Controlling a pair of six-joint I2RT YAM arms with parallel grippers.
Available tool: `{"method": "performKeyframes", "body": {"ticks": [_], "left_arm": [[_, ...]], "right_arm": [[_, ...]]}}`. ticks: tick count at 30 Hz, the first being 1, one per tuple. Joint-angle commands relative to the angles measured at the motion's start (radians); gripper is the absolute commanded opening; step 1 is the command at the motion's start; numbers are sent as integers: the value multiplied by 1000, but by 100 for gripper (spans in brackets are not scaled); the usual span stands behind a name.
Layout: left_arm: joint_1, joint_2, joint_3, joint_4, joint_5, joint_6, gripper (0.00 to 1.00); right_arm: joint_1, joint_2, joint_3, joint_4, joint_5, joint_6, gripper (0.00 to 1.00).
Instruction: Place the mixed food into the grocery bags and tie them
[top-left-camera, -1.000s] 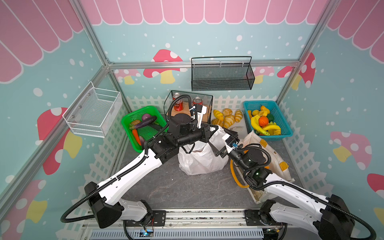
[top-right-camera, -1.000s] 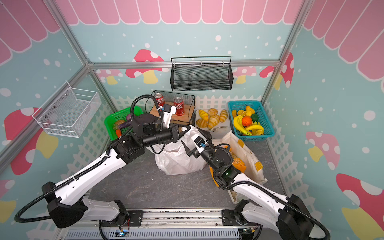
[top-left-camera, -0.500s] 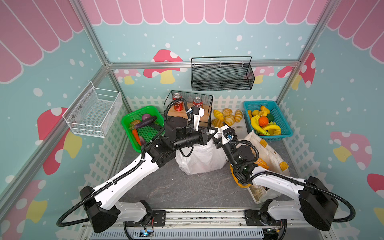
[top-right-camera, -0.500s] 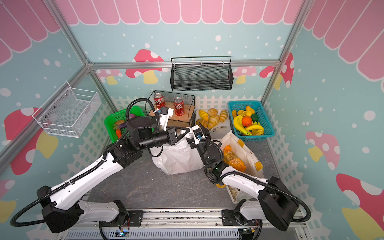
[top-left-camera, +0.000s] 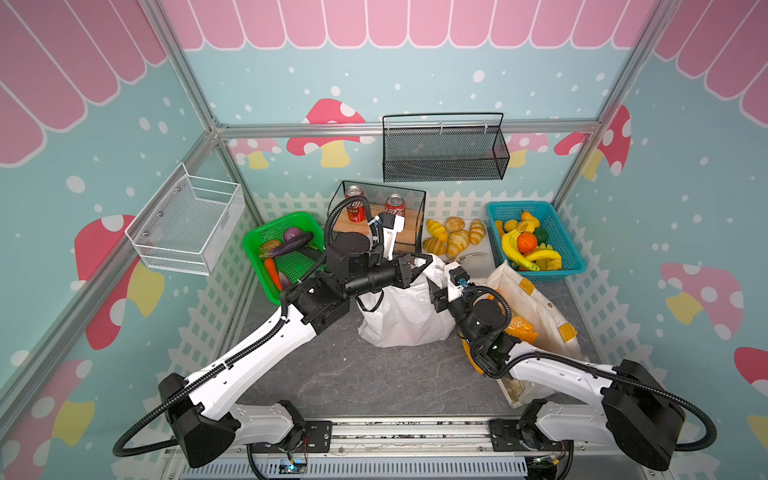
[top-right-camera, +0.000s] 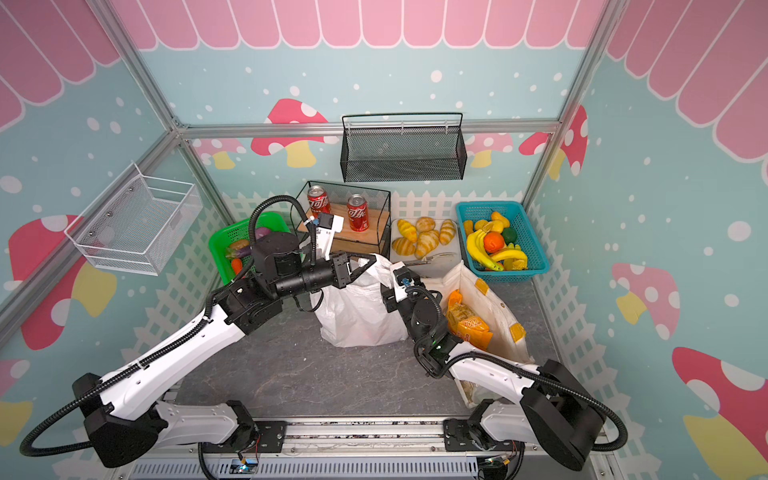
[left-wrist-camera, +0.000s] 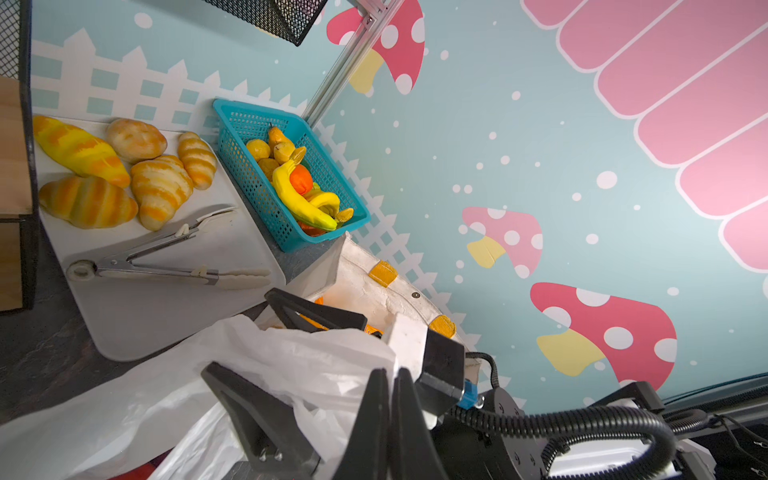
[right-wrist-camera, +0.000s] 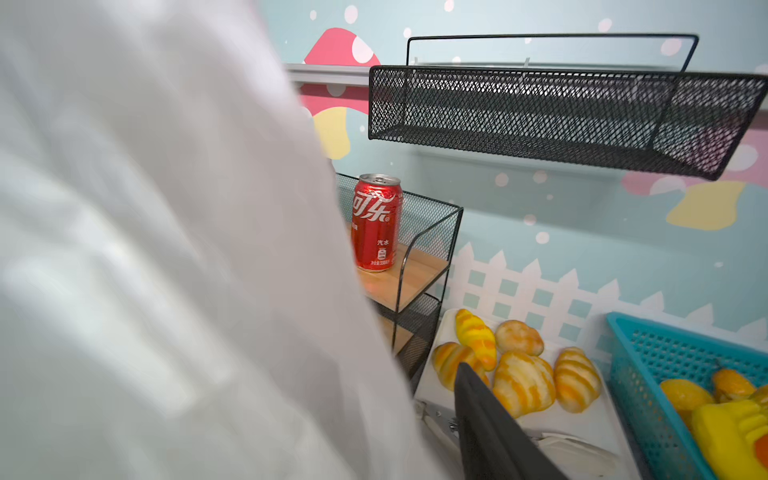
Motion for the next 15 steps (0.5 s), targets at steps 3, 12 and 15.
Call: {"method": "performKeyframes", "body": {"ticks": [3,12,15], "left_arm": [[12,-1,7,49,32,-22,0],[13,16,-8,108,52,-89,0],[13,16,-23,152,63,-134,0]], "right_arm": [[-1,-40,64,-25,-158,11,83],[-1,19,123,82,-24,82,80],[-1,85,136,91,109,147,66]]}}
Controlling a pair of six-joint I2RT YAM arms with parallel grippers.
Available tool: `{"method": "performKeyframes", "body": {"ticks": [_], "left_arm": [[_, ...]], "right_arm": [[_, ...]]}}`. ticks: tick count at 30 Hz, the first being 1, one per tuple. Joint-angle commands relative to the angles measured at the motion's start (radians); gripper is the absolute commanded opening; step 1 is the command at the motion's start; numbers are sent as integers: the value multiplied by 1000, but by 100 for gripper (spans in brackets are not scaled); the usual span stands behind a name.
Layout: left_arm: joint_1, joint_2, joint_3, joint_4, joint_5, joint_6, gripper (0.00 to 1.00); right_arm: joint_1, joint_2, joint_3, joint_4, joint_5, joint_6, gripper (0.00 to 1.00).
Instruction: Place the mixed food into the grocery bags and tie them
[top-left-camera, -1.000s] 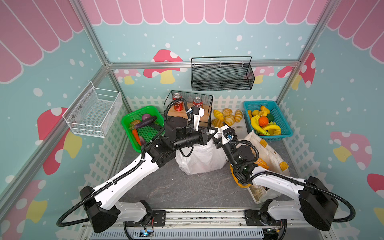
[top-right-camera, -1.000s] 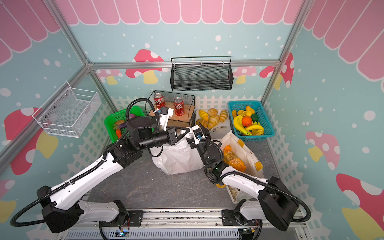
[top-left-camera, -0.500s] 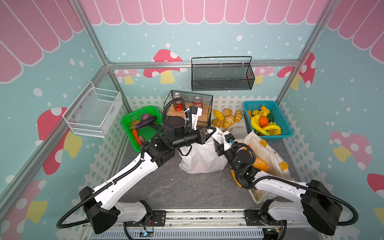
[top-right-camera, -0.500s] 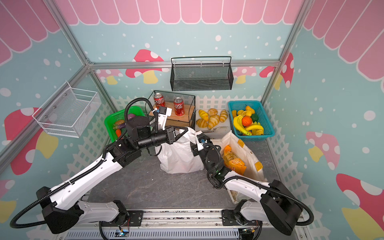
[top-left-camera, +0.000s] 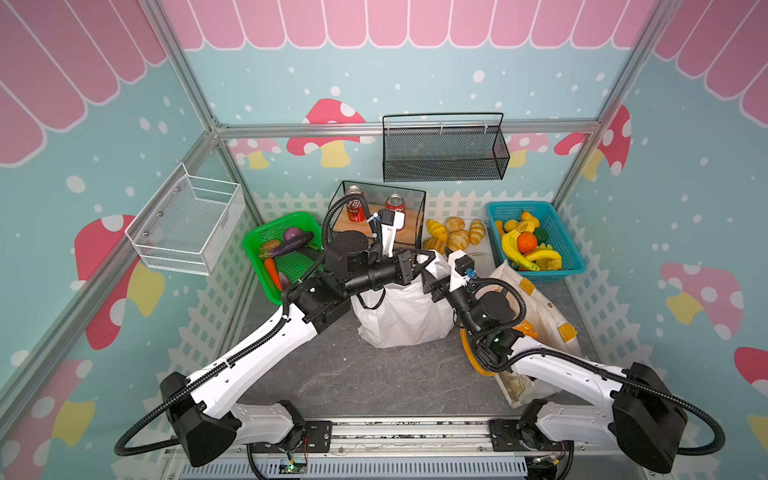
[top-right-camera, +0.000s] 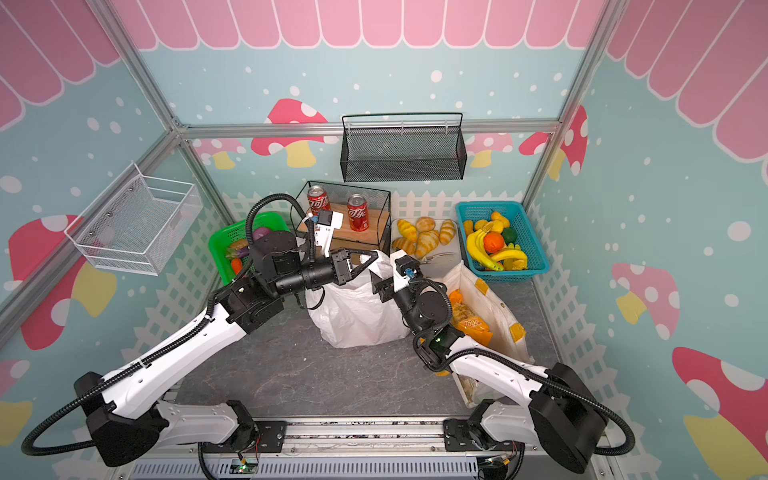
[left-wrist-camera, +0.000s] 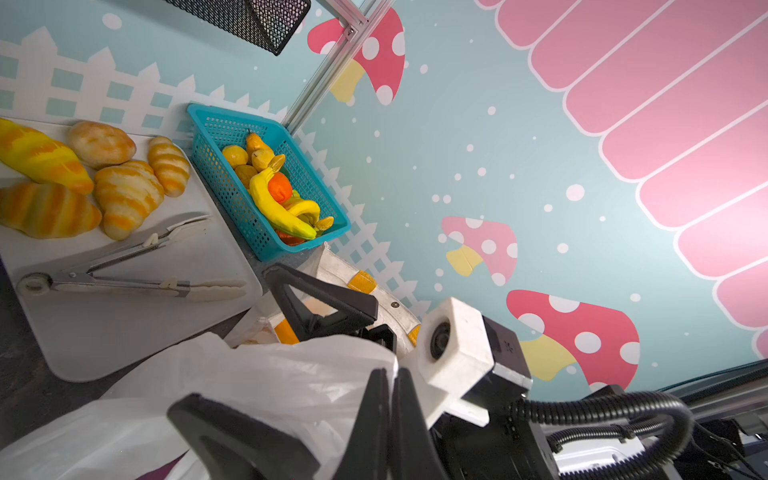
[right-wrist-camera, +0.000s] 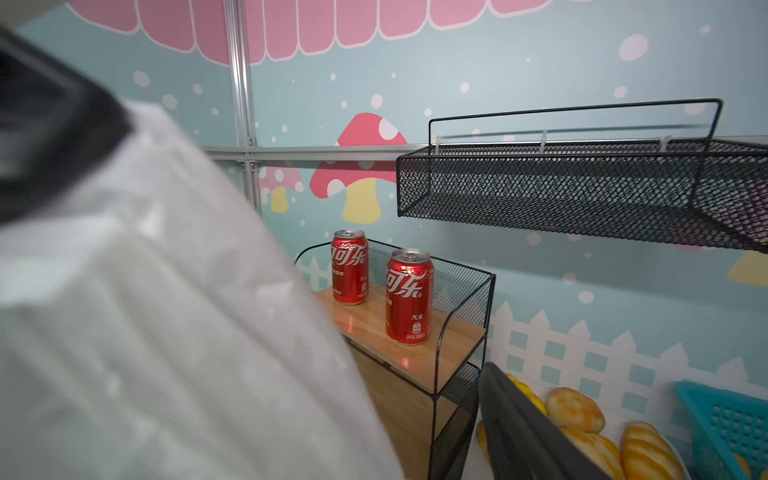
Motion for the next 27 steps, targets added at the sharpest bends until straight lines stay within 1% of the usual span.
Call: {"method": "performKeyframes", "body": {"ticks": [1,3,5,8,9,11,12,15,16,17,21,23,25,27], "left_arm": [[9,8,-23,85,27,-74,0],[9,7,-23,91,25,-78,0],[20,5,-13,75,14,-72,0],[60,-5,-9,66,9,-61,0],[76,-6,-8,62,7,-45,0],[99,1,8,38,15,-1,0],[106,9,20,24,30,39,6],[111,26,67,-31,75,191,27],[112,26,80,-48,87,234,30],[116,25,92,-76,96,281,36],[125,-10,109,-193,128,564,55],[135,-28,111,-239,135,691,61],[154,-32,128,-284,143,796,65],[182,-25,154,-328,209,877,67]], "right_arm": [[-1,76,22,39,170,88,60],[-1,117,1,33,188,128,51],[-1,139,-34,31,170,151,43],[-1,133,-105,92,74,129,33],[0,123,-128,119,42,114,28],[-2,102,-148,138,-6,85,21],[-3,94,-146,132,-36,66,17],[-4,71,-132,83,-88,38,8],[-7,64,-131,71,-100,34,7],[-10,55,-129,57,-114,34,5],[-30,27,-125,16,-174,50,4],[-42,14,-125,13,-202,55,3],[-49,4,-122,10,-222,60,3],[-56,-2,-116,2,-241,63,2]]}}
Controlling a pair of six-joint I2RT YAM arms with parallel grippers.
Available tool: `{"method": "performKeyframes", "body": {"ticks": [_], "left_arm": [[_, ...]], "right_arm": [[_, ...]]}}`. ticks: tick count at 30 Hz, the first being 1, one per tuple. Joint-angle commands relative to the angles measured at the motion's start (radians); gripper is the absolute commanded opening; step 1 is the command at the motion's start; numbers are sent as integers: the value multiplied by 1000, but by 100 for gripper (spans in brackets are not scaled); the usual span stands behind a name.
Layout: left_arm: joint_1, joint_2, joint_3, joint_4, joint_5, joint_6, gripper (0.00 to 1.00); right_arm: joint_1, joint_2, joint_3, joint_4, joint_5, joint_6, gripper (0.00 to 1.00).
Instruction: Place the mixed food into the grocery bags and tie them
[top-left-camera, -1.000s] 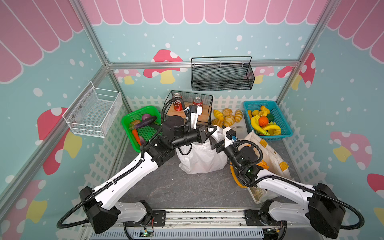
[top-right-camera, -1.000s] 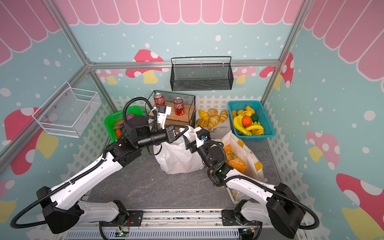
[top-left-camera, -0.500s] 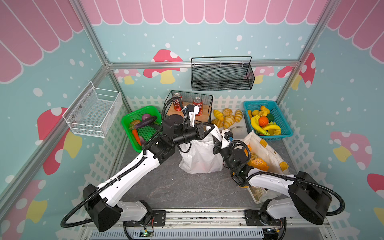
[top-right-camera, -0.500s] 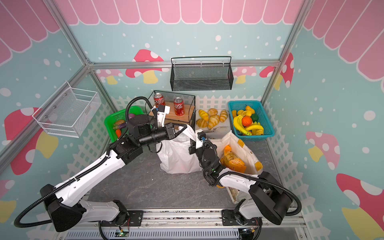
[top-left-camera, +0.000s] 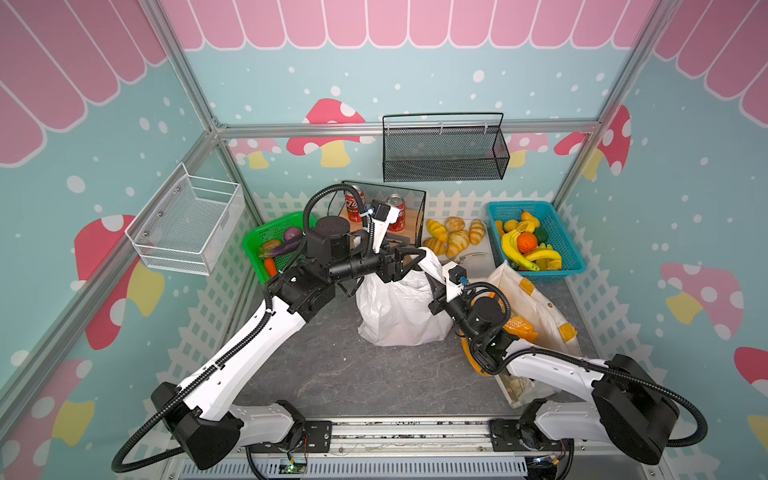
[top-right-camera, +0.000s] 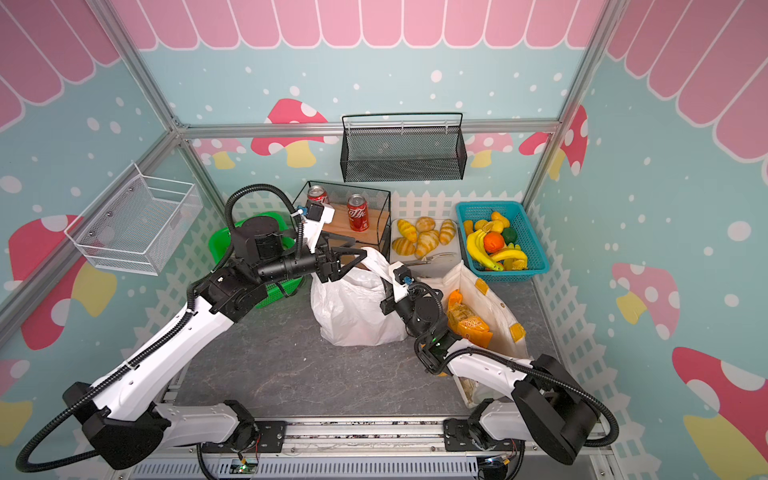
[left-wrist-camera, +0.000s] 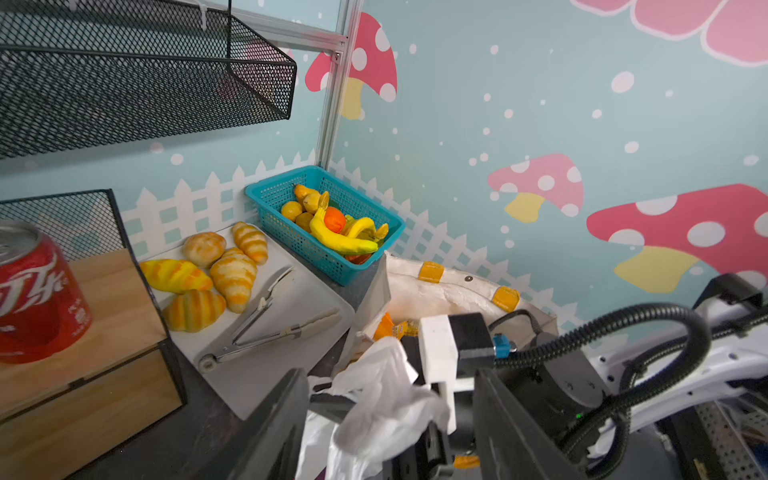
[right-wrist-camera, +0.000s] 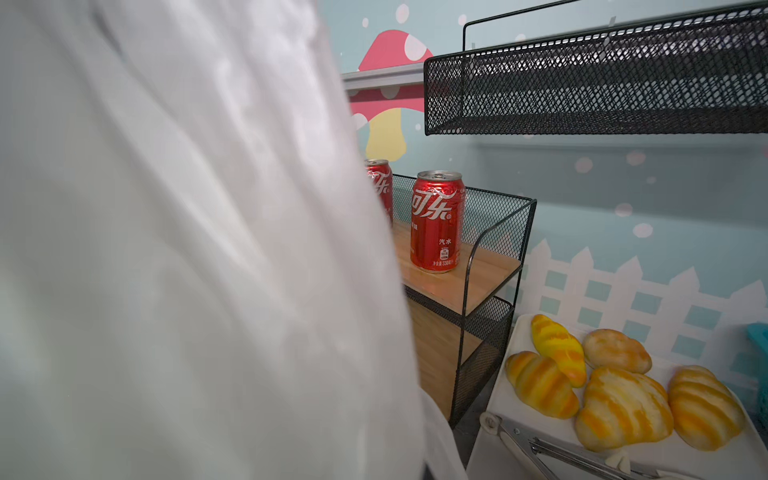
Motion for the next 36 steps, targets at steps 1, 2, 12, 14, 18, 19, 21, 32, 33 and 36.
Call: {"method": "performKeyframes", "body": {"ticks": [1,2,12,14,18,19,21,32,33,36], "left_arm": [[38,-5,60,-124,106,281,68],[40,2,73,-148,135,328,70],[39,143,232,-369,242,638,74],[32,156,238,-369,254,668,74],[11,193,266,-369,260,697,71],[7,202,272,-367,255,701,68],[1,218,281,-367,235,703,60],[-5,233,256,-303,226,687,7],[-6,230,251,-301,222,687,5],[-4,230,240,-299,221,692,0]], "right_arm": [[-12,-25,6,-12,-59,10,2],[-14,-25,10,-17,-65,11,2],[-23,-33,31,-54,-89,10,1],[-23,-31,34,-58,-94,9,1],[-24,-25,44,-67,-100,9,1],[-24,-25,46,-69,-101,9,1],[-24,-21,47,-70,-102,10,1],[-46,-67,66,-154,-175,-70,39],[-52,-86,67,-174,-190,-88,45],[-103,-150,78,-262,-292,-130,64]]}}
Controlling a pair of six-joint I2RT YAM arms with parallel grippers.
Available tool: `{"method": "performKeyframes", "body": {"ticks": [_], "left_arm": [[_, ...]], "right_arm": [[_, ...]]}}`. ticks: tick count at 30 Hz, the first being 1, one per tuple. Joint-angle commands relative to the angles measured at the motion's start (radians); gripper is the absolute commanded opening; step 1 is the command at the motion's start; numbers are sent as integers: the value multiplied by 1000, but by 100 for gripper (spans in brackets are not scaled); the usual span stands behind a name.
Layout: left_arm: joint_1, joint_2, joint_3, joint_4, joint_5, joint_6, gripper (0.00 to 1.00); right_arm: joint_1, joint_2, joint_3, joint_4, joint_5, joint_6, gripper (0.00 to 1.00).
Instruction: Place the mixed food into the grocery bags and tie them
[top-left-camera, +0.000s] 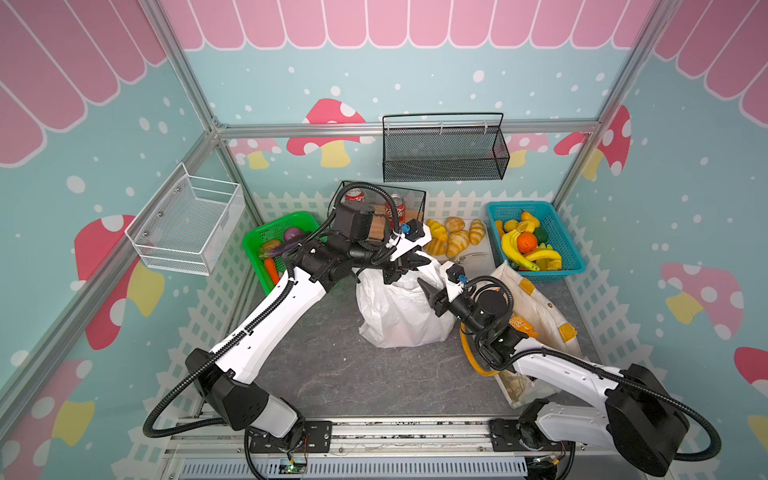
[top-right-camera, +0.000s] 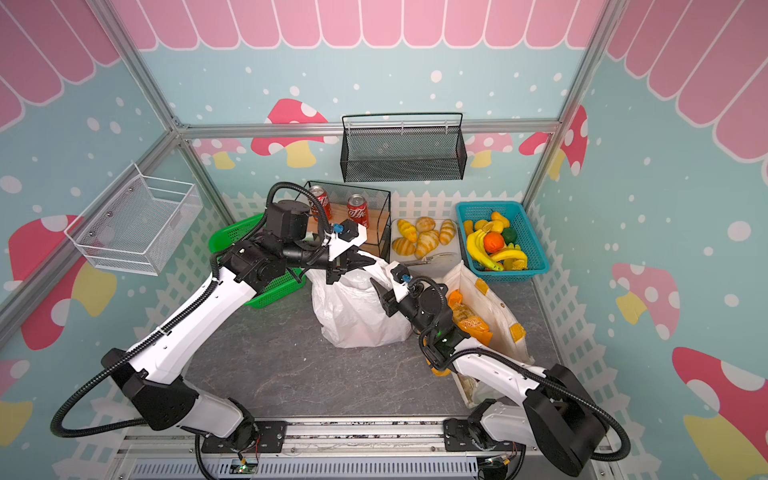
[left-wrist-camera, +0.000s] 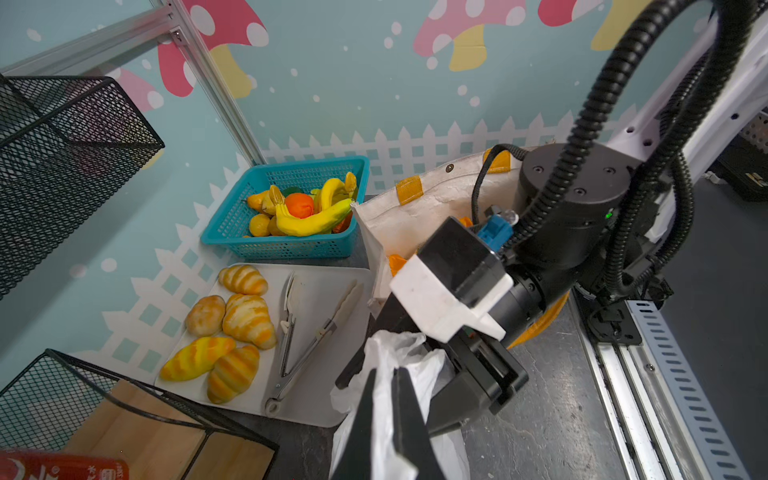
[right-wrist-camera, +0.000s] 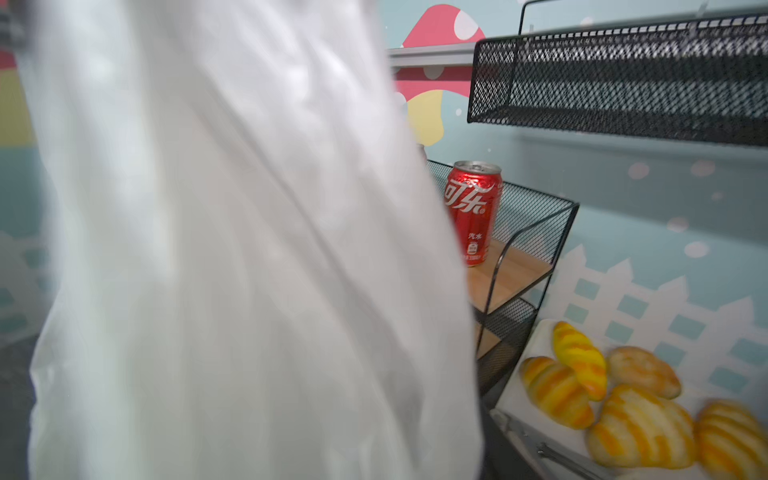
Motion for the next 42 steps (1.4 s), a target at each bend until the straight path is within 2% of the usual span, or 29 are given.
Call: {"method": "performKeyframes", "body": {"ticks": [1,3,4,9,15,19,22,25,31,34,35,38,42], "left_arm": [[-1,4,-8,9,6,32,0],[1,6,-5,9,15,35,0],[3,6,-5,9,22,34,0],[6,11,-1,9,37,19,0],[7,19,18,7,64,7,0],[8,16,20,1,67,7,0],[8,17,25,1,65,5,0],[8,20,32,0,61,3,0],[10,28,44,0,54,-7,1],[9,27,50,7,50,-34,17],[9,22,46,15,49,-50,24],[9,-30,0,99,39,-154,43],[4,-151,-144,319,42,-341,60]], "right_arm": [[-56,-82,48,-102,-138,-72,76],[-96,-118,56,-148,-248,-94,88],[-111,-131,57,-161,-293,-108,89],[-163,-133,146,-314,-517,-205,89],[-214,-53,251,-369,-631,-266,89],[-237,10,303,-396,-714,-290,76],[-254,31,315,-413,-741,-303,64],[-273,43,315,-412,-770,-303,56],[-282,66,316,-392,-802,-287,29],[-282,77,300,-337,-788,-228,6],[-282,78,292,-319,-766,-207,2],[-285,74,269,-276,-713,-144,0],[-287,75,258,-238,-692,-55,0]]}}
